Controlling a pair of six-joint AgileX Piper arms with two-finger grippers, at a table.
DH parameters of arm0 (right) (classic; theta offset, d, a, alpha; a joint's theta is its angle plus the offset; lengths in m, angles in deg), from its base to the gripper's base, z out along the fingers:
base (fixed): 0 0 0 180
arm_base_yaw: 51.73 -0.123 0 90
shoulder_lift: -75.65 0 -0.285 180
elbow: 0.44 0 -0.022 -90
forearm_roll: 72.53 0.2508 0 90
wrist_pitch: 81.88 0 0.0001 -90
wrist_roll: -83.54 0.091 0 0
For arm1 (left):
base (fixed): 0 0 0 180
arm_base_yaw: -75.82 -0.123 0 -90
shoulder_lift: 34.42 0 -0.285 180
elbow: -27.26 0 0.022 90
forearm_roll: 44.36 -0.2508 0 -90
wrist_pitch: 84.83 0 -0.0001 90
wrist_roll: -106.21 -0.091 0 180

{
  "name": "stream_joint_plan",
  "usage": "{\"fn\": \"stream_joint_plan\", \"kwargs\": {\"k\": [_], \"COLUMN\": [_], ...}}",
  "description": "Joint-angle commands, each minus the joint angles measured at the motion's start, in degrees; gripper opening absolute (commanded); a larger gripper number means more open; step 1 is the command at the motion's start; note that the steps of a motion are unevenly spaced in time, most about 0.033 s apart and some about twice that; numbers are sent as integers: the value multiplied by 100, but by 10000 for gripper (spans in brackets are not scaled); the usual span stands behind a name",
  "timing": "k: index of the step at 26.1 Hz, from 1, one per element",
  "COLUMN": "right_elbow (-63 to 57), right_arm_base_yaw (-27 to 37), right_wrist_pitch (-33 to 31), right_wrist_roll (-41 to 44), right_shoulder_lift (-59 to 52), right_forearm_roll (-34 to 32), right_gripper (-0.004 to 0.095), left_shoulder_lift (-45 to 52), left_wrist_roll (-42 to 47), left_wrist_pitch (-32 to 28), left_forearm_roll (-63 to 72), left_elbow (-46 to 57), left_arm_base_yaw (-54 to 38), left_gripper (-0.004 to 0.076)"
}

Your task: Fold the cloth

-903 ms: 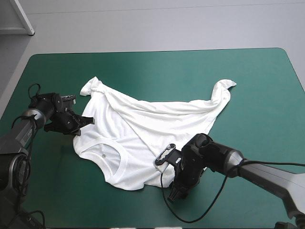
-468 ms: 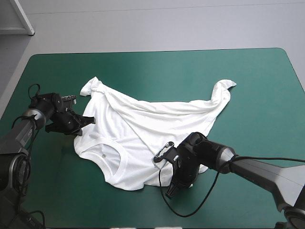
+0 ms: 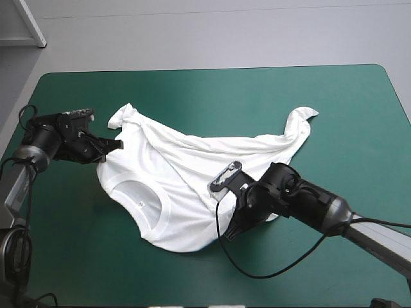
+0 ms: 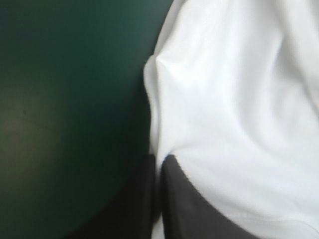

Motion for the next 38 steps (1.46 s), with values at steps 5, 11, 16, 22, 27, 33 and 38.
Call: {"fn": "stream_joint_plan", "kwargs": {"k": [5, 11, 16, 22, 27, 33, 38], "right_elbow": [1358, 2621, 3920, 5822, 6866, 7396, 7410], "right_arm_base_yaw": [8, 8, 8, 8, -130, -174, -174], "right_wrist_pitch": [-557, -827, -1030, -976, -843, 181, 947], "right_wrist_roll": [254, 398, -18, -867, -1239, -1765, -1950], "right_shoulder_lift": [-596, -808, -863, -843, -843, -843, -830], "right_forearm_roll": [-1038, -1994, -2547, -2851, -2605, -2054, -1893], "right_gripper": [-19, -19, -19, -18, -16, -14, -14], "left_shoulder_lift": [1080, 1546, 1731, 1731, 1731, 1740, 1740], "left_wrist_roll": [-224, -224, -511, -714, -858, -1080, -1091], "left_wrist_pitch": [218, 437, 533, 1028, 1095, 911, 520], "left_forearm_roll": [277, 448, 917, 1534, 1837, 2203, 2294], "left_elbow": [-1189, -2419, -3646, -5628, -7180, -8021, -8242], "left_arm_base_yaw": [29, 29, 29, 29, 29, 29, 29], "left_gripper": [-8, -8, -8, -8, -8, -8, -8]}}
